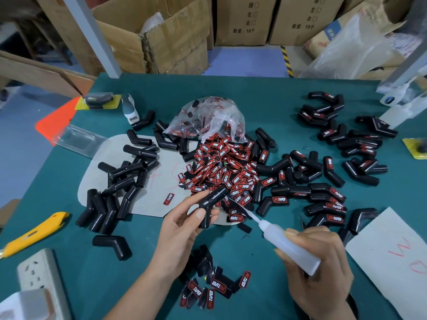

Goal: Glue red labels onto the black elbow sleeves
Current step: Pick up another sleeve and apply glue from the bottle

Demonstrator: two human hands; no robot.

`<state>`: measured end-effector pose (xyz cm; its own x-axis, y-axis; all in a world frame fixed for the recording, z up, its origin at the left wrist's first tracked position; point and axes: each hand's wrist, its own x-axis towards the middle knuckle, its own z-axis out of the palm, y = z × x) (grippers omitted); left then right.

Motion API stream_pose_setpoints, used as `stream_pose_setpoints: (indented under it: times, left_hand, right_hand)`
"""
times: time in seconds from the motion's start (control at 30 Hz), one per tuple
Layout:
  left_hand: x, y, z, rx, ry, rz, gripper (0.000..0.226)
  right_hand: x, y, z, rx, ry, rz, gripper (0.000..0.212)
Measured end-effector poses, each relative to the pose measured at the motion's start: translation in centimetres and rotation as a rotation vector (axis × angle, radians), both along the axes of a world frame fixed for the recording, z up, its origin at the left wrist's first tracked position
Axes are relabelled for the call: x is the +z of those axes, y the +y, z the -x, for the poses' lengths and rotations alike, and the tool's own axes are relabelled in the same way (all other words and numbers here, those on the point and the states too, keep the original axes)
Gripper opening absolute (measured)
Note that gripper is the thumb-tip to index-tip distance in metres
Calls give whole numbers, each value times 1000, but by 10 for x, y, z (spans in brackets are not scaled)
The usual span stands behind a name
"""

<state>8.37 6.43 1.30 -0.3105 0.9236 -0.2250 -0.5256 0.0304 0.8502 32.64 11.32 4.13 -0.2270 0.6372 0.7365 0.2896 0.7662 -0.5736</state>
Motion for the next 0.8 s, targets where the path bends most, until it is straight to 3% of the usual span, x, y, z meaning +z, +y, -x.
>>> stream_pose_setpoints:
  times: [0.23,0.4,0.8]
  left_hand:
    - [0,0,0,0,0,4,45]
    - [1,1,-1,-12,-7,12,58]
    - [2,0,-2,-30,37,15,59]
  right_hand:
    - [0,0,-1,-6,5,0,21]
    - [0,0,0,-2,2,-4,21]
    - [-1,0,0,-2,-7,-7,20]
